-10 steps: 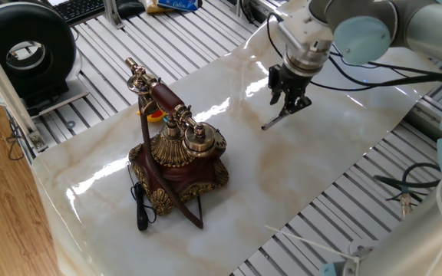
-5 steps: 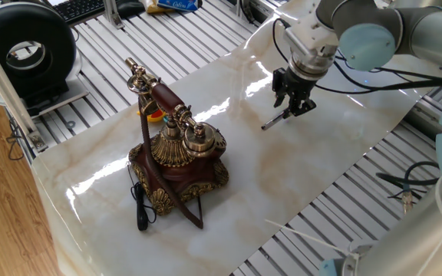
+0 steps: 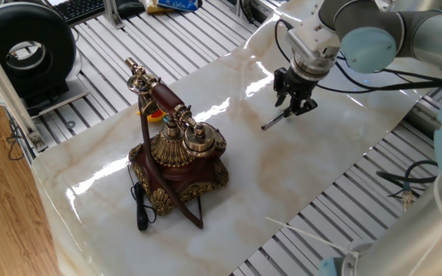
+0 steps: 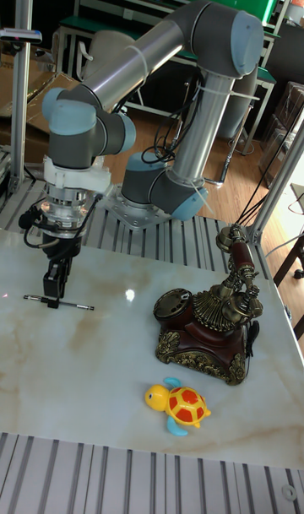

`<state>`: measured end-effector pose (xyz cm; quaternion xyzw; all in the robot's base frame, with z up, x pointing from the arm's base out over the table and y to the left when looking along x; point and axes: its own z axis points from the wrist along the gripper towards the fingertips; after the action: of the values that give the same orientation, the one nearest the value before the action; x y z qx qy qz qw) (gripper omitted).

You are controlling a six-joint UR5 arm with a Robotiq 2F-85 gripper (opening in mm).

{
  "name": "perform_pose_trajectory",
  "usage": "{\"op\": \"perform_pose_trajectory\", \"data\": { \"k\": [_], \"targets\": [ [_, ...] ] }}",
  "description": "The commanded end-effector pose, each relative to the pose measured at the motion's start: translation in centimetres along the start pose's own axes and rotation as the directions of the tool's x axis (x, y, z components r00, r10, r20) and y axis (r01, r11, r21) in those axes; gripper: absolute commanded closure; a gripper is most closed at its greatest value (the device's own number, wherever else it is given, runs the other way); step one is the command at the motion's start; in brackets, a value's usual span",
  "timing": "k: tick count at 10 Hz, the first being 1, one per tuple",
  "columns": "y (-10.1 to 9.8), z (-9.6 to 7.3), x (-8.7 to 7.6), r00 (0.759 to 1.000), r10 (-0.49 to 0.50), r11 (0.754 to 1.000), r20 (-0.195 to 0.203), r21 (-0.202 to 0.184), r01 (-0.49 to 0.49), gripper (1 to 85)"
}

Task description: Dial a number on an old rotary phone

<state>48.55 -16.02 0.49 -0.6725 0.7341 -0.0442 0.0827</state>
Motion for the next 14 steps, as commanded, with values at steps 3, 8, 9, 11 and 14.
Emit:
{"op": "perform_pose_trajectory", "data": {
  "k": [3, 8, 9, 11, 14],
  "targets": [
    [0.6, 0.3, 0.9, 1.000, -0.031, 0.999, 0.006, -0.017, 0.031, 48.0],
    [0.8, 0.6, 0.0, 1.000, -0.030, 0.999, 0.008, -0.019, 0.030, 50.7],
    [0.8, 0.6, -0.1, 1.000, -0.028, 0.999, 0.013, -0.018, 0.028, 50.7],
    [0.8, 0.7, -0.1, 1.000, -0.028, 0.999, 0.014, -0.021, 0.028, 51.0],
    [1.2, 1.3, -0.8, 1.000, 0.006, 0.999, 0.030, -0.035, -0.005, 62.7]
  ]
}}
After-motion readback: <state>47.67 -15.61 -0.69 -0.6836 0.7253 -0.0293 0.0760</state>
